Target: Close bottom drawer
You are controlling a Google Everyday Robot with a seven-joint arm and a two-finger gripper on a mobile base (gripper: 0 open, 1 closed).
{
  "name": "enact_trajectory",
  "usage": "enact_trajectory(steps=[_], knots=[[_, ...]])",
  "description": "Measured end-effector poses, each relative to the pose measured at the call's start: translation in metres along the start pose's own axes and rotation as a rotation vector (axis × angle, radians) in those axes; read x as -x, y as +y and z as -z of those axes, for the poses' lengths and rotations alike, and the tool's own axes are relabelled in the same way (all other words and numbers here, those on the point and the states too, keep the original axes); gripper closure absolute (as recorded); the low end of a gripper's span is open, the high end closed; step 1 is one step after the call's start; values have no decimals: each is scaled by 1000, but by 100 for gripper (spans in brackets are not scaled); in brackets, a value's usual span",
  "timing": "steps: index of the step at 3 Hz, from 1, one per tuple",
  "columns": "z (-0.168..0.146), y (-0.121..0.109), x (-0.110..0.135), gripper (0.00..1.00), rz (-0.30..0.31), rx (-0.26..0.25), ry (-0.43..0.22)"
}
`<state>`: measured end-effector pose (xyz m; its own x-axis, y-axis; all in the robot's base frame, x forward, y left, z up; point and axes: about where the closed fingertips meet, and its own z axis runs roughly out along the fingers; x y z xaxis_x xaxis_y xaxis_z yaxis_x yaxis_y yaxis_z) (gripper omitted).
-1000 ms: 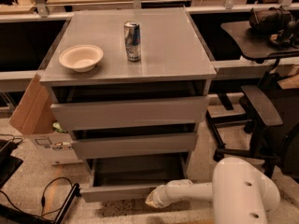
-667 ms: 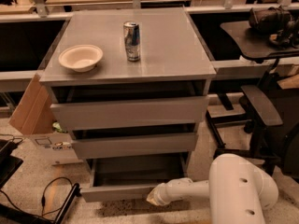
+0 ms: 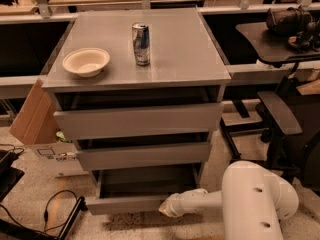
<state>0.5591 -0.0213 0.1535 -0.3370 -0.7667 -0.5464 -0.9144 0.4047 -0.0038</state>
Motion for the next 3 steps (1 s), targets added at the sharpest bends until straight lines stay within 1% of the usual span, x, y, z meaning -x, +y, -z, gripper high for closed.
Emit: enact_trajectory(steps=[3], knots=[[-3, 5, 0, 28, 0, 8, 1]])
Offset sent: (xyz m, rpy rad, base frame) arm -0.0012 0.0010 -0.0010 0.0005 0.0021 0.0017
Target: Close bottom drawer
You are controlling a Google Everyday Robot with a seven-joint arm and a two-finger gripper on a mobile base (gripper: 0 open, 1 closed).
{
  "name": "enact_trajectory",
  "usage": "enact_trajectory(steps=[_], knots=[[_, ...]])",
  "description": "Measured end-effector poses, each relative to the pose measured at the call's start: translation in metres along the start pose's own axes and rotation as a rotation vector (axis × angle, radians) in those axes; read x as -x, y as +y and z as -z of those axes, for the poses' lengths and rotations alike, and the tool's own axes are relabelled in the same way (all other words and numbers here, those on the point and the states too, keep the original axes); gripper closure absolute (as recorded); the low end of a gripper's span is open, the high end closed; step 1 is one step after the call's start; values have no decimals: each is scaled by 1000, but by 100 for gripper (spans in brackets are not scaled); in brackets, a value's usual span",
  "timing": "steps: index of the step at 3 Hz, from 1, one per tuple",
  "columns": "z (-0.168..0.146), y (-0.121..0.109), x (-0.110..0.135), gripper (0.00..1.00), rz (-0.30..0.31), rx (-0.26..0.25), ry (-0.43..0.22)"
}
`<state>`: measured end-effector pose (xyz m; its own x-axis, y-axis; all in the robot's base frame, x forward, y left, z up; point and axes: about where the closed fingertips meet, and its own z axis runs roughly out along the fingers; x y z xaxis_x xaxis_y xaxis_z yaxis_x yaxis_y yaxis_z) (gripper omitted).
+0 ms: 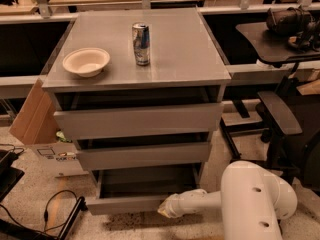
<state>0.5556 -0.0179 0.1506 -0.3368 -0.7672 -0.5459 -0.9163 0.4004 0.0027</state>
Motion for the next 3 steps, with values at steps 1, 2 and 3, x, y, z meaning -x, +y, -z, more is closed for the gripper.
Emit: enact_trajectory(steps=[1, 2, 3], knots=[[-1, 1, 0, 5, 0, 3, 0], [-2, 2, 0, 0, 0, 4, 0], [-2, 3, 0, 2, 0, 5, 0]])
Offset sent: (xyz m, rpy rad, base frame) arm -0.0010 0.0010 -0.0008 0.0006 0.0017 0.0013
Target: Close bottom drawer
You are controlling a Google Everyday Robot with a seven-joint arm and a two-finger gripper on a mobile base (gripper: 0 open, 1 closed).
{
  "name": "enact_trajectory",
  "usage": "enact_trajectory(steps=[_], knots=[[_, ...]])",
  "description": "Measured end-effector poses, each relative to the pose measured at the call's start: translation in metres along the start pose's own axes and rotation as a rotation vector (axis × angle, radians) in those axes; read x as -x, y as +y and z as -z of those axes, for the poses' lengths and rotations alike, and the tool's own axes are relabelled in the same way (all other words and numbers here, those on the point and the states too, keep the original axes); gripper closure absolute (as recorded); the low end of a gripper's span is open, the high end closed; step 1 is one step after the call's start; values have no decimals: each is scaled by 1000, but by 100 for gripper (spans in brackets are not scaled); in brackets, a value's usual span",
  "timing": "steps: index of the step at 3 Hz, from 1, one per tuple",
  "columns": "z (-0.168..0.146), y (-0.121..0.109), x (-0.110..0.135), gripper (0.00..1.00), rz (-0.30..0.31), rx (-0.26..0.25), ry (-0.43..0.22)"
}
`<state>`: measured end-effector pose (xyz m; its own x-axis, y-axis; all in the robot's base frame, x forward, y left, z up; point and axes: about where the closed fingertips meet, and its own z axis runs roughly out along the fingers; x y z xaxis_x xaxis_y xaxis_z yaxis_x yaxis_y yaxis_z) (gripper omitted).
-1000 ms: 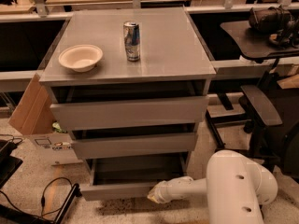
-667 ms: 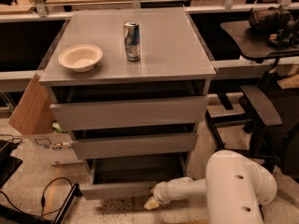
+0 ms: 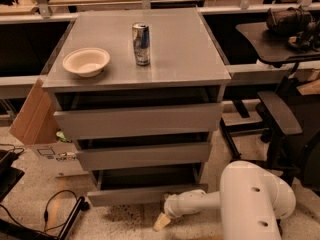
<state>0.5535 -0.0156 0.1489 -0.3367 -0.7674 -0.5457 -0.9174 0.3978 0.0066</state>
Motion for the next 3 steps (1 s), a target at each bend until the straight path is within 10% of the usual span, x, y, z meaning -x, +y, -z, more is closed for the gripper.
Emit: enact_trajectory(steps=[3], knots=[[11, -56, 6, 71, 2, -65, -1]])
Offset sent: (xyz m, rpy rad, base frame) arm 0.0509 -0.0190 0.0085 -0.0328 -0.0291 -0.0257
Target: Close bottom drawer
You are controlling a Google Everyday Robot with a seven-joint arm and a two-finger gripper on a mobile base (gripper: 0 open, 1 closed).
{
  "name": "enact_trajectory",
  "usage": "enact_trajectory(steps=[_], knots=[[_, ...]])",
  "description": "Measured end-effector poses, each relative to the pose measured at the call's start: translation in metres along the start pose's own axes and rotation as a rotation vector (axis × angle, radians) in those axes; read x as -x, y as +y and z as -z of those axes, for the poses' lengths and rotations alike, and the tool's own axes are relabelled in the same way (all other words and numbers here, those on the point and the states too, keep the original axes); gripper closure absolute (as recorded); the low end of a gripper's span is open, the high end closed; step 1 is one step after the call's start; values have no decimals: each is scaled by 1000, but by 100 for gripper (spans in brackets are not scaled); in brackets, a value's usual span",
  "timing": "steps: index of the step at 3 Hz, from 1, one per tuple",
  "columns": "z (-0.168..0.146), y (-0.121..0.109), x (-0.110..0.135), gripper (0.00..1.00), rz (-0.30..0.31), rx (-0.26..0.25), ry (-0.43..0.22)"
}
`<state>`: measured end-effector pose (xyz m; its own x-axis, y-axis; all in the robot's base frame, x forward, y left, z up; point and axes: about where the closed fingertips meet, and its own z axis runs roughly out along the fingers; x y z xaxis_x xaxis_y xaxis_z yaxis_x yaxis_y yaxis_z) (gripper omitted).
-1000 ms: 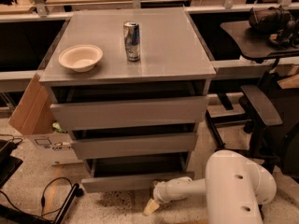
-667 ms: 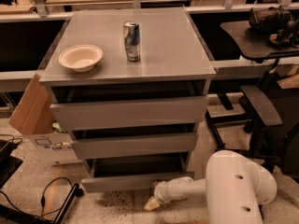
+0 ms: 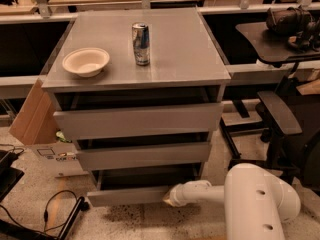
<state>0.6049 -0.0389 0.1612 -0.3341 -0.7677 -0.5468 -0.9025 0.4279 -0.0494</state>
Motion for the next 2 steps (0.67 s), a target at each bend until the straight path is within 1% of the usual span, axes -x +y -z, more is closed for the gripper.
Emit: enact_trajectory(steps=[1, 2], knots=[[6, -30, -1, 94, -4, -53, -26], [6, -30, -1, 100, -4, -53, -26]])
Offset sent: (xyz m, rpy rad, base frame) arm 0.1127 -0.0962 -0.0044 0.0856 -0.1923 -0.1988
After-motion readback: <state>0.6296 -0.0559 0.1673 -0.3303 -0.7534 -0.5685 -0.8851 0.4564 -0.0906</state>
